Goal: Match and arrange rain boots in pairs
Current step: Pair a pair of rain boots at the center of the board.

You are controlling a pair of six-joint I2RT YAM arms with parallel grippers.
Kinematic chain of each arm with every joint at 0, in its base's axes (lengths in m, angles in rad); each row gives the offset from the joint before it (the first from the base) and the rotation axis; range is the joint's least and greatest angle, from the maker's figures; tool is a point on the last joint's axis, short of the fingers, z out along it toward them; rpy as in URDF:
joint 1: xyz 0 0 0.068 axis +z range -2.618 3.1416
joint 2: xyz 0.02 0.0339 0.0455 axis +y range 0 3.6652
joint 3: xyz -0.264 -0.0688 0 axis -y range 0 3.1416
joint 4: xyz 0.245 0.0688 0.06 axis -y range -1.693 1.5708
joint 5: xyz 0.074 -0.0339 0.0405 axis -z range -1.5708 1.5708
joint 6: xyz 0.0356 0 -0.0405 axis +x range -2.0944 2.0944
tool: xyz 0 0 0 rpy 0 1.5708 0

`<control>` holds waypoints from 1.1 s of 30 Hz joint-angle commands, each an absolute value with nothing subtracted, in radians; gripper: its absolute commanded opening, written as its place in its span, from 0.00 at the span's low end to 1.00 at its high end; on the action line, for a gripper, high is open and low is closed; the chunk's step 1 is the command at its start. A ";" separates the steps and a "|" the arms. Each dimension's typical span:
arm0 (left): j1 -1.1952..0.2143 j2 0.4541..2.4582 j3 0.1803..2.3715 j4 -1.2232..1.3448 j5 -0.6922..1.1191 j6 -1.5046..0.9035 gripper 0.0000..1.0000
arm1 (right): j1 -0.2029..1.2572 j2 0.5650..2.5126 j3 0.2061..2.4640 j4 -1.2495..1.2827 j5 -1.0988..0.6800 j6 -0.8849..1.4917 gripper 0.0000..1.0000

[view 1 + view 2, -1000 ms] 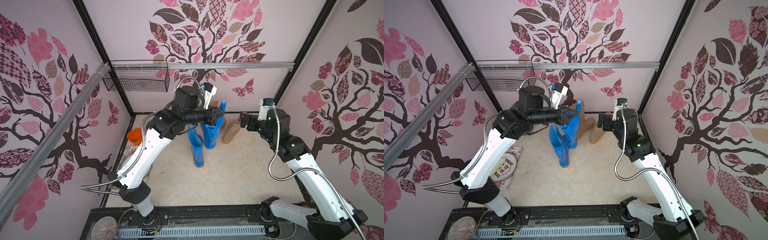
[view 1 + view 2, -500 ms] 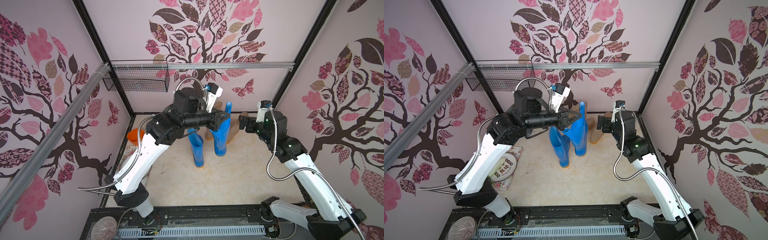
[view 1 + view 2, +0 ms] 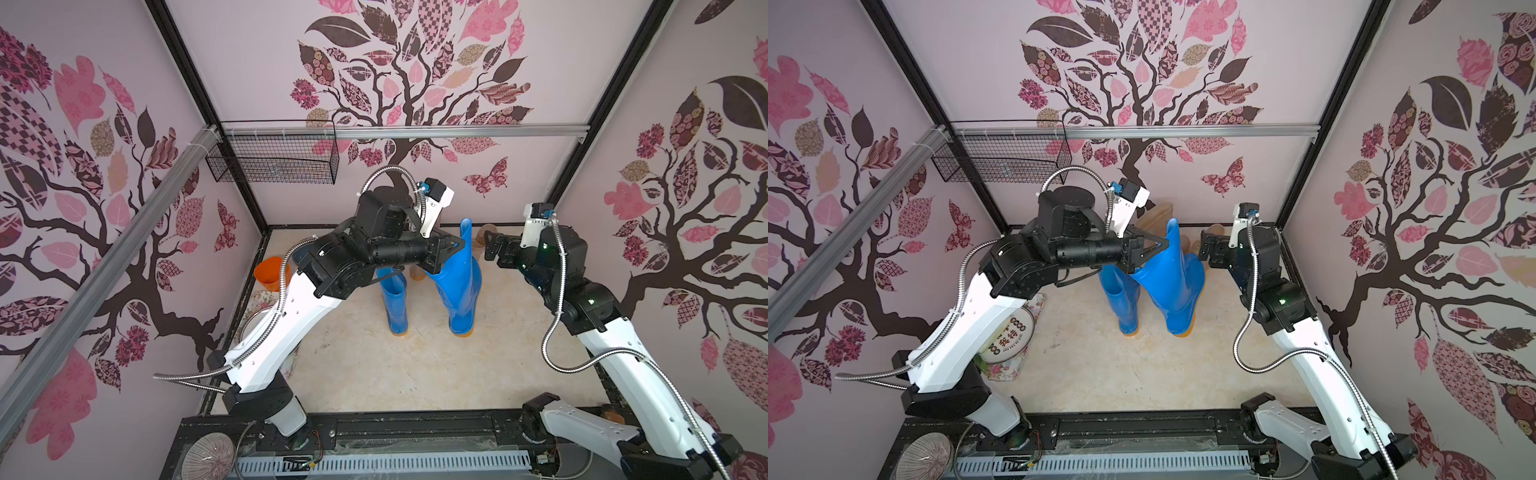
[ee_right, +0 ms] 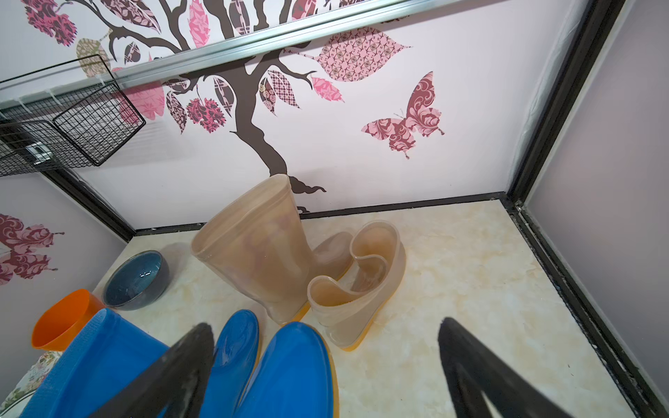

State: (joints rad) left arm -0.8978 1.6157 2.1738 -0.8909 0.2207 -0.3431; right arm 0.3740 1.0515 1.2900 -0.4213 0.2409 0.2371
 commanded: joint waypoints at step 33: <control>-0.902 1.591 1.720 -0.530 -0.072 -0.283 0.00 | 0.370 1.099 1.245 -0.422 0.161 0.246 0.99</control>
State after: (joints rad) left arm -0.9005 1.6035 1.7439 -0.6800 -0.0414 -0.2806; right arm 0.3740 1.0855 1.2350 -0.4229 0.1532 0.2440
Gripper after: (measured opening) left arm 0.048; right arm 0.988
